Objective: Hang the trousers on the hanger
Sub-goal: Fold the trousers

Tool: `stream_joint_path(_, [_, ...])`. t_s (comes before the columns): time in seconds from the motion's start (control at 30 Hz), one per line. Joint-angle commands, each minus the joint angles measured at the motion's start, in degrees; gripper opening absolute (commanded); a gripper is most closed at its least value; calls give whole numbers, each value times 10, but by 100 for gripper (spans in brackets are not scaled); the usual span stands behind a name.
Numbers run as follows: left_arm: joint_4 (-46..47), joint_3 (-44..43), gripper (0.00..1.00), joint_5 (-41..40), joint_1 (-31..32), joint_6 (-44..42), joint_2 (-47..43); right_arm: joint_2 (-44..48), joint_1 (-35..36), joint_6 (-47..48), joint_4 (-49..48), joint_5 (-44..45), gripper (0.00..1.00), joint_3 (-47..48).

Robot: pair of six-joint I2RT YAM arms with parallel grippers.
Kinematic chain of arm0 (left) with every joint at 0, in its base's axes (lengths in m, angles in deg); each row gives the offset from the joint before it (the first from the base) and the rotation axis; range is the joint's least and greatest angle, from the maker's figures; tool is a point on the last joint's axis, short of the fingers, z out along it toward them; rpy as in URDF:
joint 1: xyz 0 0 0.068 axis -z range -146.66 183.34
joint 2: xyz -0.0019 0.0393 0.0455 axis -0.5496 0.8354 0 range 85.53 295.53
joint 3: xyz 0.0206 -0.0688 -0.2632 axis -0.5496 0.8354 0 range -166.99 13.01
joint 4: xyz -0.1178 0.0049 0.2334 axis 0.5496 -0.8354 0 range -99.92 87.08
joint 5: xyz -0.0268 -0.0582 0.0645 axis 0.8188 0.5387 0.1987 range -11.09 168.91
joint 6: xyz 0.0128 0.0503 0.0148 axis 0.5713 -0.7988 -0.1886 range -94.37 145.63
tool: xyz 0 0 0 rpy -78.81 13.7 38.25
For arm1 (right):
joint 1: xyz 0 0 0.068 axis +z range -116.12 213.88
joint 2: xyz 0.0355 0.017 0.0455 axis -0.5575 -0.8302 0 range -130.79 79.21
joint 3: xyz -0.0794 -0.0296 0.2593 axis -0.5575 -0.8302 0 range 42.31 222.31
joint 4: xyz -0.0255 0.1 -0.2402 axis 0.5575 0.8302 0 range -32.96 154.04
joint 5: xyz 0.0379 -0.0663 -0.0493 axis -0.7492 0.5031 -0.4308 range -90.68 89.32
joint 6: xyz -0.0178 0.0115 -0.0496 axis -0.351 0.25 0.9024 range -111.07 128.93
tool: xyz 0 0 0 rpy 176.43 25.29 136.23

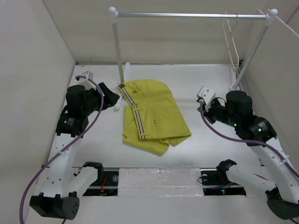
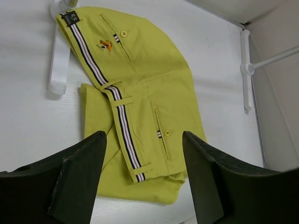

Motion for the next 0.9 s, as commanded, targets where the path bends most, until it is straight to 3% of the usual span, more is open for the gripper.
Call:
stream_joint_path(0.0, [-13, 17, 63, -32, -2, 12, -5, -34, 70, -11, -85, 31, 0, -6])
stream_joint_path(0.17, [-53, 74, 59, -80, -7, 76, 3, -135, 201, -25, -126, 146, 1, 0])
stream_joint_path(0.2, [-59, 100, 59, -82, -7, 98, 6, -148, 221, -28, -137, 158, 24, -7])
stream_joint_path(0.3, [-76, 148, 59, -87, -7, 140, 14, -197, 275, -45, -195, 175, 70, -31])
stream_joint_path(0.33, [-79, 158, 59, -88, -7, 145, 17, -211, 280, -49, -211, 174, 73, -39])
stream_joint_path(0.6, [-35, 260, 56, -43, 7, 174, 38, -372, 315, -53, -276, 167, 78, -44])
stream_joint_path(0.87, [13, 277, 56, -31, 7, 167, 100, -506, 351, -59, -314, 173, 79, 14])
